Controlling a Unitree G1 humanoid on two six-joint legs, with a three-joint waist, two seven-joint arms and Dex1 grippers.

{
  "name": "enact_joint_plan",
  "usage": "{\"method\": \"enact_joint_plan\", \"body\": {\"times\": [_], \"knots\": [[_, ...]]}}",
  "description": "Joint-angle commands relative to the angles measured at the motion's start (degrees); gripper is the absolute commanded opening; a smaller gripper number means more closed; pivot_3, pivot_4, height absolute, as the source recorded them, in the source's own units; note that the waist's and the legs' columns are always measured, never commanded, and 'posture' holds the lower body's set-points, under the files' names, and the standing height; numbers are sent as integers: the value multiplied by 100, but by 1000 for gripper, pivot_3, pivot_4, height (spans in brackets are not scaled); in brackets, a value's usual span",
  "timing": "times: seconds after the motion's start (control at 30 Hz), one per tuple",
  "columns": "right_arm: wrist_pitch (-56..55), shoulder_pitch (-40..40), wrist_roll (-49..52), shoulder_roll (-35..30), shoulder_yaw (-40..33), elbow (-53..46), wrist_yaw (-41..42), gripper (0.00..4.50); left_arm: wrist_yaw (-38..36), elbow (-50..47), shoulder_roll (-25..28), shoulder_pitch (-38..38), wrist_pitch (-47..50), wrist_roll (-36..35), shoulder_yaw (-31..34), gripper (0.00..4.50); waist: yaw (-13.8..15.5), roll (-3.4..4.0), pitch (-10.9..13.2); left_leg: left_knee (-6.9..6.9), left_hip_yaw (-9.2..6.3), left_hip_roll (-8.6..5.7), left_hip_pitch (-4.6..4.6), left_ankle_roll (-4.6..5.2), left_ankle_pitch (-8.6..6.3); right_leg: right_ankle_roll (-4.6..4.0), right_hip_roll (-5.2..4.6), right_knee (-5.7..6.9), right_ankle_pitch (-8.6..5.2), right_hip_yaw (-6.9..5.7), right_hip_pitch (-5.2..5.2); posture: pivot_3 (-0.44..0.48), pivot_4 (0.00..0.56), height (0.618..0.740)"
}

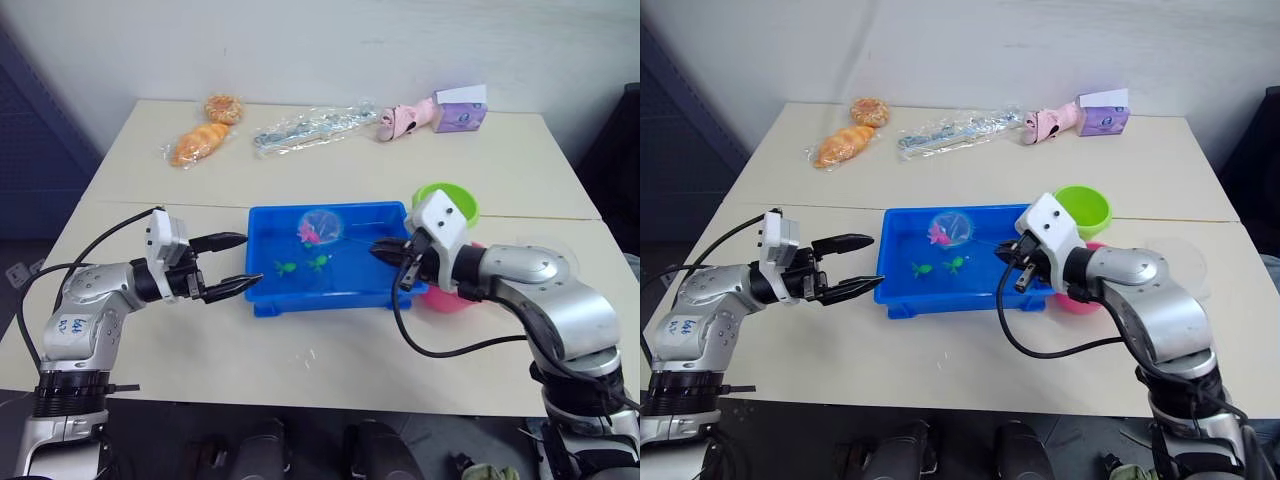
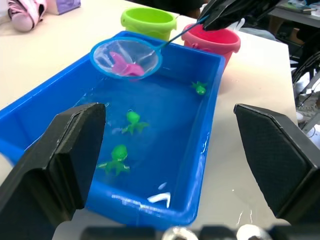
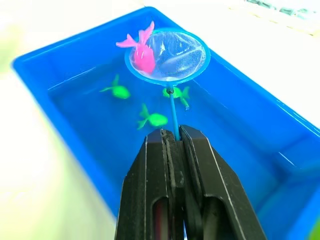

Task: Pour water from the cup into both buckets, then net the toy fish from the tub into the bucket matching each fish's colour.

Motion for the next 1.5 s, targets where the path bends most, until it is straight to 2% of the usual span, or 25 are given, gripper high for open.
{"method": "enact_joint_plan", "body": {"times": [0.03,0.1,0.23,0.4,0.47,0.57,0.8,0.97,1.07,1.27,1.5], "knots": [[200,366,495,-171,-843,-865,-6,0,-62,-219,-152,-246,63,-193,-171,4428,7,0,0,-1,1,0,0,0,0,0,0,0,0,1,0,0,150,740],[339,627,732,-225,-1241,-1174,-53,0,-110,-184,-225,-336,80,-202,-237,4428,-17,0,0,-2,2,0,0,-2,1,0,2,0,0,1,0,0,150,740],[466,1543,980,-288,-2574,-1873,-140,0,-346,-62,-414,-587,140,-280,-483,4428,-20,0,0,-3,2,2,3,-5,3,1,6,-1,0,2,1,0,150,740],[153,2833,971,-444,-3950,-2117,31,0,-577,325,-749,-948,30,-195,-770,4428,56,-1,-1,-3,6,-1,7,-4,6,1,7,-10,0,6,6,0,150,740],[-86,3278,911,-443,-4300,-2099,78,0,-641,463,-862,-1066,-15,-159,-856,4428,63,0,-1,-1,8,-1,7,-4,6,1,9,-9,0,7,6,0,150,740],[-933,4273,209,-471,-4591,-1993,95,0,-741,683,-1035,-1224,-104,-91,-990,4428,119,0,-1,0,11,-1,12,-5,7,1,12,-10,0,9,6,0,150,740],[-2241,5129,-712,-195,-4595,-1578,-355,0,-795,727,-1170,-1251,-151,-56,-1097,4428,123,0,-2,4,17,0,18,-12,16,3,15,-4,0,17,5,0,150,740],[-3808,5566,-1722,-138,-4238,-942,-628,0,-759,595,-1195,-1160,-118,-59,-1125,4428,118,1,-4,4,17,-1,19,-12,17,3,15,-4,0,18,6,0,150,740],[-4440,5582,-2092,13,-4172,-610,-953,0,-694,501,-1211,-1122,-71,-70,-1117,4428,117,2,-4,4,18,0,19,-16,19,3,16,-2,0,19,6,0,150,740],[-5945,5601,-2800,-97,-3841,-75,-1186,0,-514,283,-1292,-1018,-21,-68,-1163,4428,121,3,-5,4,19,0,22,-19,21,3,16,-2,0,20,6,0,150,740],[-6724,5436,-3482,-58,-3552,320,-1573,0,-388,190,-1316,-952,-2,-88,-1163,4428,122,3,-5,4,18,0,22,-20,22,3,16,0,0,20,6,0,150,740]]}}
